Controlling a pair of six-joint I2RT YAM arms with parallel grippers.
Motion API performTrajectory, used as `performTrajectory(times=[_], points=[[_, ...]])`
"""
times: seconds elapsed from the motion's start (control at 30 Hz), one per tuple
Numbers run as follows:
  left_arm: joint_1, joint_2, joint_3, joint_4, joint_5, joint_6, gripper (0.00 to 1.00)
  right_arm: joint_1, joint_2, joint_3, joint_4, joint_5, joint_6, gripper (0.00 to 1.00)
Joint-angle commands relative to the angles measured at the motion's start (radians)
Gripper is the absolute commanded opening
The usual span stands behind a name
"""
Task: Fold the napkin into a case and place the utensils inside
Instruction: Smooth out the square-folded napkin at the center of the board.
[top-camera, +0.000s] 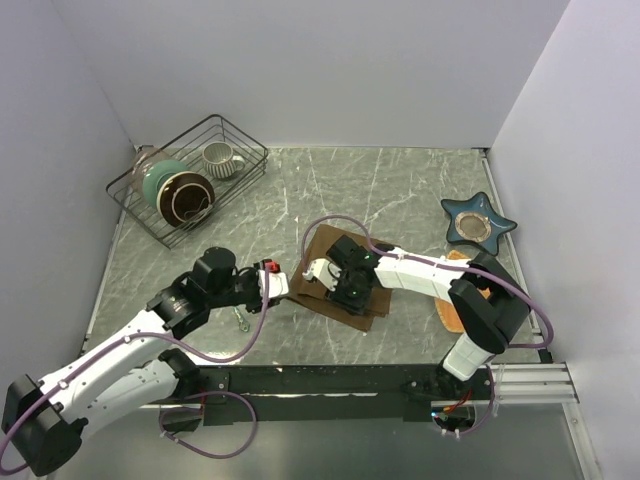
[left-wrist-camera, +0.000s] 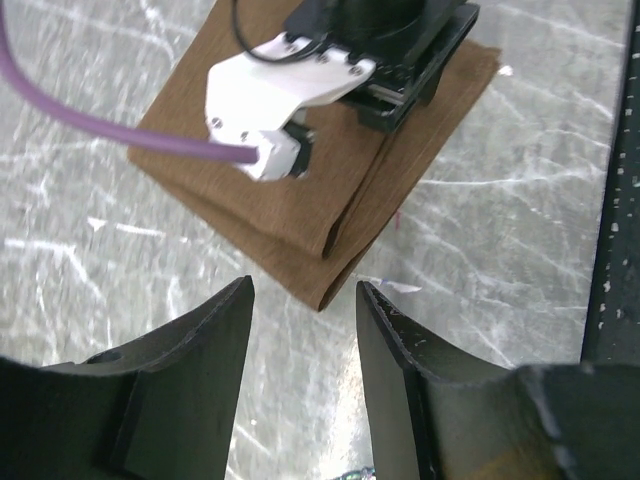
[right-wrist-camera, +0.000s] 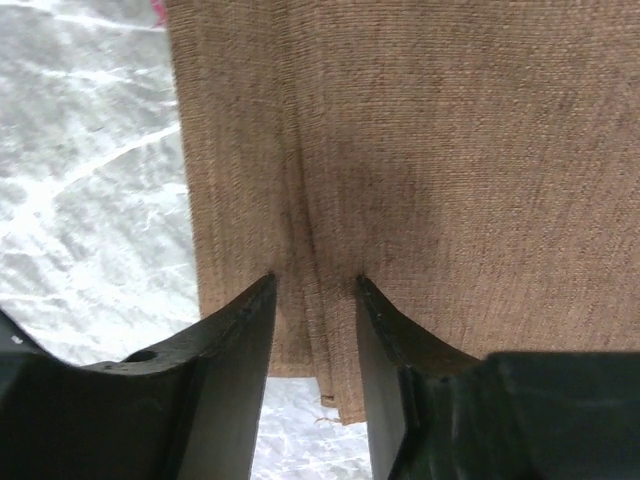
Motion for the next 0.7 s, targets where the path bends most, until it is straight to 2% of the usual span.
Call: performTrajectory(times=[0.0,0.17,0.2,0.3,0.5,0.67], points=[[0.024,-0.029,-0.004,-0.013,-0.017,-0.035,0.51,0.011,0.008,0.036,0.038,0.042,0.007,0.41],[0.028,-0.037,-0.003,-0.015,-0.013,-0.03,0.51,0.008,0.006,0.039,0.027,0.062,-0.002,0.23],[0.028,-0.037,-0.001,-0.015,-0.013,-0.032,0.51,0.012,0.006,0.04,0.027,0.066,0.0,0.15],[0.031,-0.033,-0.001,-0.01,-0.014,-0.039,0.5,0.011,0.005,0.054,0.018,0.076,0.004,0.0],[0.108,-0.021,0.022,0.005,0.015,-0.145,0.49,0.006,-0.043,0.117,-0.001,0.048,0.027,0.0],[0.249,0.017,0.054,0.016,0.07,-0.237,0.49,0.006,-0.066,0.191,-0.042,-0.004,0.055,0.0]])
